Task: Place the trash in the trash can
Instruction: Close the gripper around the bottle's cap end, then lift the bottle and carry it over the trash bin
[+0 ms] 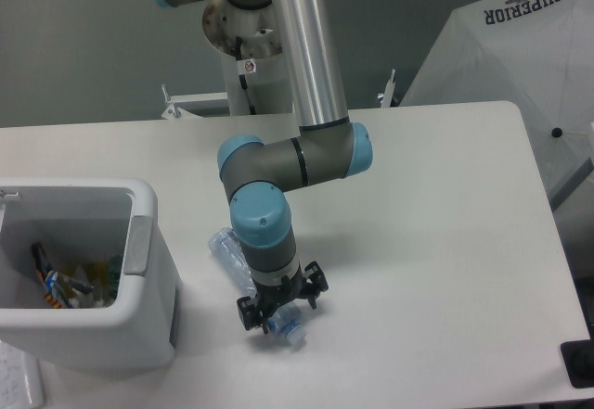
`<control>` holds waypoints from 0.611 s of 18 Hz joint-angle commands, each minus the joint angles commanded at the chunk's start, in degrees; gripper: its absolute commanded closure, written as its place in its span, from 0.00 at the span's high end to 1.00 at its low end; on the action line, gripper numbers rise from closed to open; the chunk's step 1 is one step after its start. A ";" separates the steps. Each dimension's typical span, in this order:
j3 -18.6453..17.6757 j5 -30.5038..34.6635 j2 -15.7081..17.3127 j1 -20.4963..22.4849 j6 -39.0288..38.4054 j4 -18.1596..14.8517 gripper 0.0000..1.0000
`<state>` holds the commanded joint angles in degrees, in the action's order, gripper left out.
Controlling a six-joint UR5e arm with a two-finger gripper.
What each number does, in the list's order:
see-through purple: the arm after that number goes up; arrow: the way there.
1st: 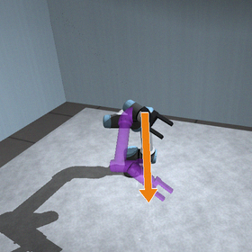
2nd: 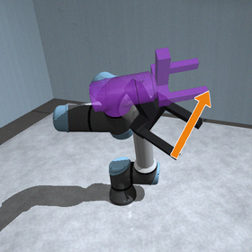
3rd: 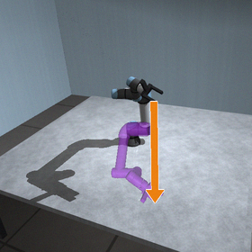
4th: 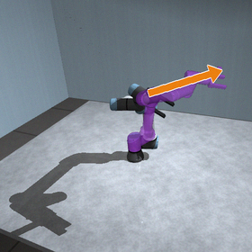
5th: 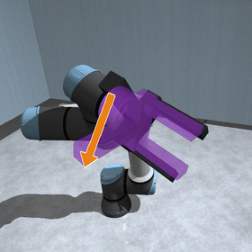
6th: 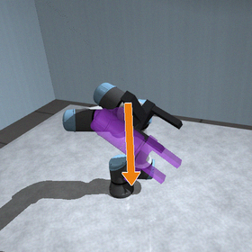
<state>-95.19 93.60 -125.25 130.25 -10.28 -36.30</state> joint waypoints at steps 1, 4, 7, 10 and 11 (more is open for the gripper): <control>-0.09 0.00 0.00 -0.09 0.00 0.00 0.82; -0.17 -0.09 0.26 -0.17 0.00 0.09 0.76; -0.35 -0.09 0.61 -0.18 0.09 0.09 0.73; -0.26 -0.09 0.79 -0.18 0.09 0.09 0.70; -0.35 -0.09 0.88 -0.18 0.09 0.09 0.68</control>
<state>-95.54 93.52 -124.37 130.08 -10.20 -36.21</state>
